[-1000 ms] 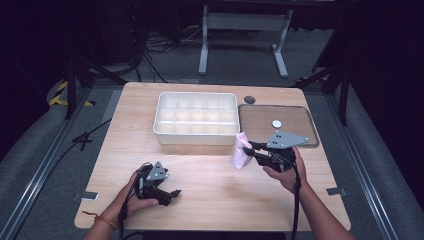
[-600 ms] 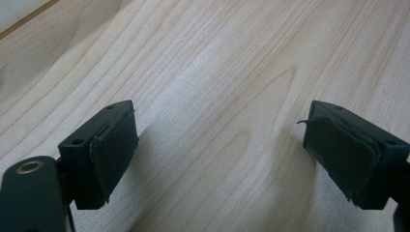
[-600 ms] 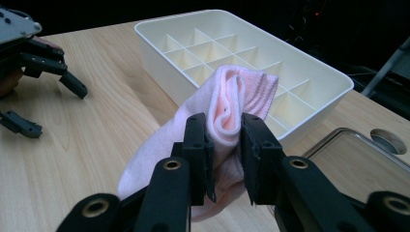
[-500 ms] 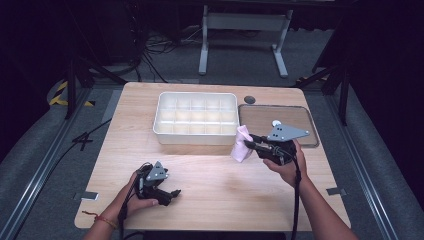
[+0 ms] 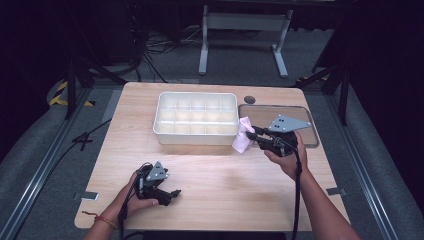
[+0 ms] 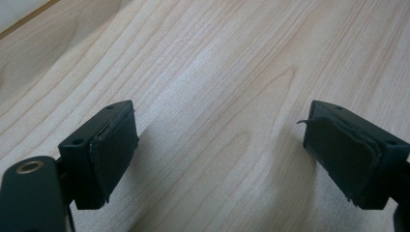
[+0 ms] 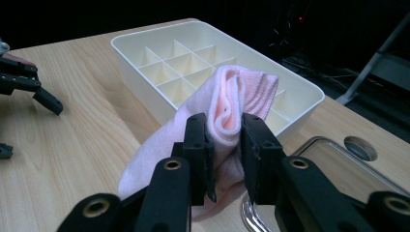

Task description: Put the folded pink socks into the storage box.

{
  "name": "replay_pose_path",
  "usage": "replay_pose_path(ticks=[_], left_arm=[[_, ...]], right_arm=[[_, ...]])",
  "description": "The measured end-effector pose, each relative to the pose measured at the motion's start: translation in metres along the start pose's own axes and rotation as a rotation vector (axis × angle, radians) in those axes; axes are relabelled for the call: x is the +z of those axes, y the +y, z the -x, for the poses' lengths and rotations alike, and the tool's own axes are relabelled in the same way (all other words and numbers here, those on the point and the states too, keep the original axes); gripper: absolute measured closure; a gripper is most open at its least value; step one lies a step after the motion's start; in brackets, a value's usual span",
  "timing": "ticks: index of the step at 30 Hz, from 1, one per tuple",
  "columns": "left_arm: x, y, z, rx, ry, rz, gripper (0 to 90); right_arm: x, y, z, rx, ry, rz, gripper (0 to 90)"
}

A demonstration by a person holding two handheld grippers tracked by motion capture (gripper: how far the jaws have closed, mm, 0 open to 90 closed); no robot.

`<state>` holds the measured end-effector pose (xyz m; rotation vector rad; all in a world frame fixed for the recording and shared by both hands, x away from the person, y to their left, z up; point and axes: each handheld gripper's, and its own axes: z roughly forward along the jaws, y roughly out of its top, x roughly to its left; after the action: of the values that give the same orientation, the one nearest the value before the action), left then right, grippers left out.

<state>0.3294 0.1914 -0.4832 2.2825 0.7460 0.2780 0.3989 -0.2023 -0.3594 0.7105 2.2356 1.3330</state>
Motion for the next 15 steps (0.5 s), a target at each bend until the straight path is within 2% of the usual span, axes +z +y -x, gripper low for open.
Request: replay_pose_path(ticks=[10,15], left_arm=[[0.000,0.000,0.000,0.000,-0.002,0.003,12.3],[0.000,0.000,0.000,0.000,-0.001,0.001,12.3]], right_arm=[[0.007,0.006,0.009,0.001,-0.022,-0.023,74.0],[0.012,0.012,0.011,-0.021,-0.036,-0.039,74.0]])
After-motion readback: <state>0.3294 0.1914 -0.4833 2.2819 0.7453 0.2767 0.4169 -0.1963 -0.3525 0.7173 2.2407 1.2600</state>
